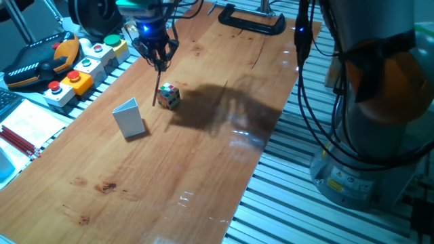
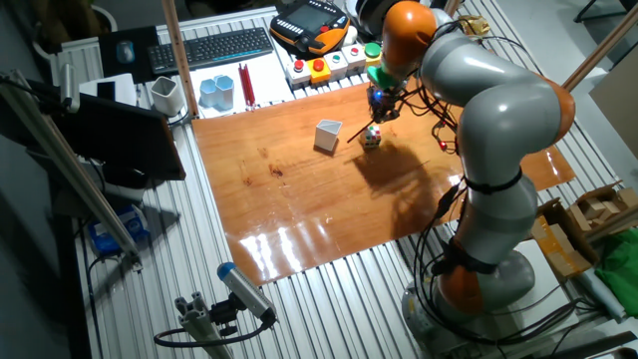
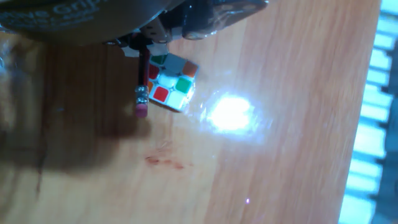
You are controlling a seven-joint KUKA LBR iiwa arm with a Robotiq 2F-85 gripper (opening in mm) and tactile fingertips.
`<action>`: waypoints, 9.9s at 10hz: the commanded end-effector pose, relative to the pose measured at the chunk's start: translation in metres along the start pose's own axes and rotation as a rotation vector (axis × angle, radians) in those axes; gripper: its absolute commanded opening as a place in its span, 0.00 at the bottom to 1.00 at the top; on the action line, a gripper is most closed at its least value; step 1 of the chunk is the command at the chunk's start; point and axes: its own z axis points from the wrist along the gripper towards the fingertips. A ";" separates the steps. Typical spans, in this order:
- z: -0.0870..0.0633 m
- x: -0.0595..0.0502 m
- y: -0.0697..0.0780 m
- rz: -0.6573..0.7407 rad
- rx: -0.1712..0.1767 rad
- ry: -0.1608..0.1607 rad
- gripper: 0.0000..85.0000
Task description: Put the pen into the pen holder
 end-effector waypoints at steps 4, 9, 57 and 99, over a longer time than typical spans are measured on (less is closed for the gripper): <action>-0.006 0.001 -0.007 0.006 -0.004 -0.055 0.01; -0.008 0.000 -0.009 -0.007 -0.006 -0.079 0.01; 0.006 0.074 0.053 0.160 -0.108 -0.467 0.01; -0.057 0.080 0.008 -0.371 -0.015 -0.073 0.01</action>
